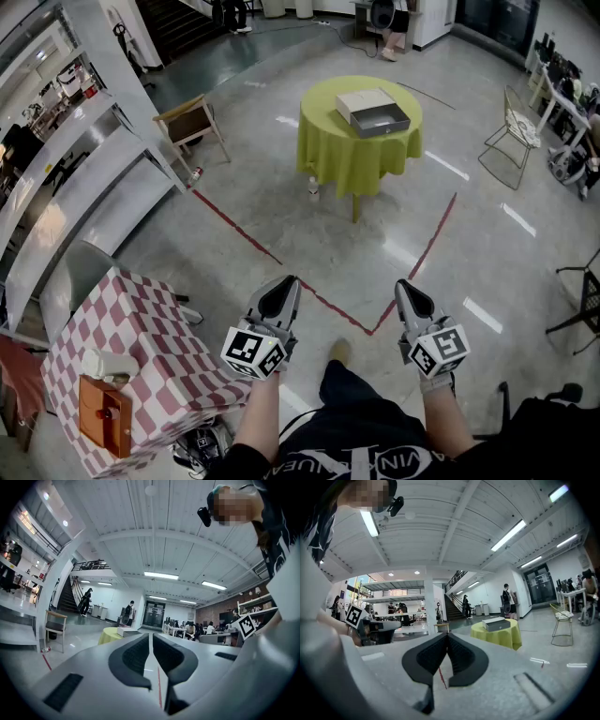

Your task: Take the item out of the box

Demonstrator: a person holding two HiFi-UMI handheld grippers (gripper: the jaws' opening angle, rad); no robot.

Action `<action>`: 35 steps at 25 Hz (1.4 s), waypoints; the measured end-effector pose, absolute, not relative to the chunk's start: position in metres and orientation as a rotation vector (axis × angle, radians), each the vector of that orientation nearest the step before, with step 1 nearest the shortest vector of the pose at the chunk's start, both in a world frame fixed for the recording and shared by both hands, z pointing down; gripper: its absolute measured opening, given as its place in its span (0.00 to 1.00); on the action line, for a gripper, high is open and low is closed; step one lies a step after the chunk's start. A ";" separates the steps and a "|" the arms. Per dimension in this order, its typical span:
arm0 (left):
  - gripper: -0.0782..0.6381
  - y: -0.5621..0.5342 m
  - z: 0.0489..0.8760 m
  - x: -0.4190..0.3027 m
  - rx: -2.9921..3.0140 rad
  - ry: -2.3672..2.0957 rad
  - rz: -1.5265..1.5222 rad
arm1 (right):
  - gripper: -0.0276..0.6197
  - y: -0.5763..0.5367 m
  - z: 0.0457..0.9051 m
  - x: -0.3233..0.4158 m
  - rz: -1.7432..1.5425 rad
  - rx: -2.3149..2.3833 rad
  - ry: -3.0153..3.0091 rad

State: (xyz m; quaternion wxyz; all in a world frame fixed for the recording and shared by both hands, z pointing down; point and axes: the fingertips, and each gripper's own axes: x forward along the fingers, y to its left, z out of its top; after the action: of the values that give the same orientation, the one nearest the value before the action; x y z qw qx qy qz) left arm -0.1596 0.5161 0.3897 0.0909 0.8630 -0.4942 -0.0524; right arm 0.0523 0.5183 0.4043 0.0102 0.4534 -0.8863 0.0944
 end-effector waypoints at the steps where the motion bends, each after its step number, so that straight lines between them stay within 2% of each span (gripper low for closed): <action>1: 0.15 0.507 0.388 -0.161 2.566 -1.467 -0.154 | 0.05 0.508 0.403 0.054 0.304 1.432 -2.760; 21: 0.15 0.363 0.381 -0.181 2.539 -1.469 -0.151 | 0.05 0.362 0.403 0.057 0.385 1.517 -2.758; 35: 0.15 0.315 0.407 -0.186 2.496 -1.446 -0.139 | 0.05 0.332 0.420 0.079 0.468 1.582 -2.679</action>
State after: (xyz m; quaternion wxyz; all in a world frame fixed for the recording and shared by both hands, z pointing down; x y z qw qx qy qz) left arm -0.1862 0.3149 0.4066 0.1267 0.8573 -0.4966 -0.0477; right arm 0.0791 0.3320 0.4204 -0.0021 0.5028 -0.8515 0.1486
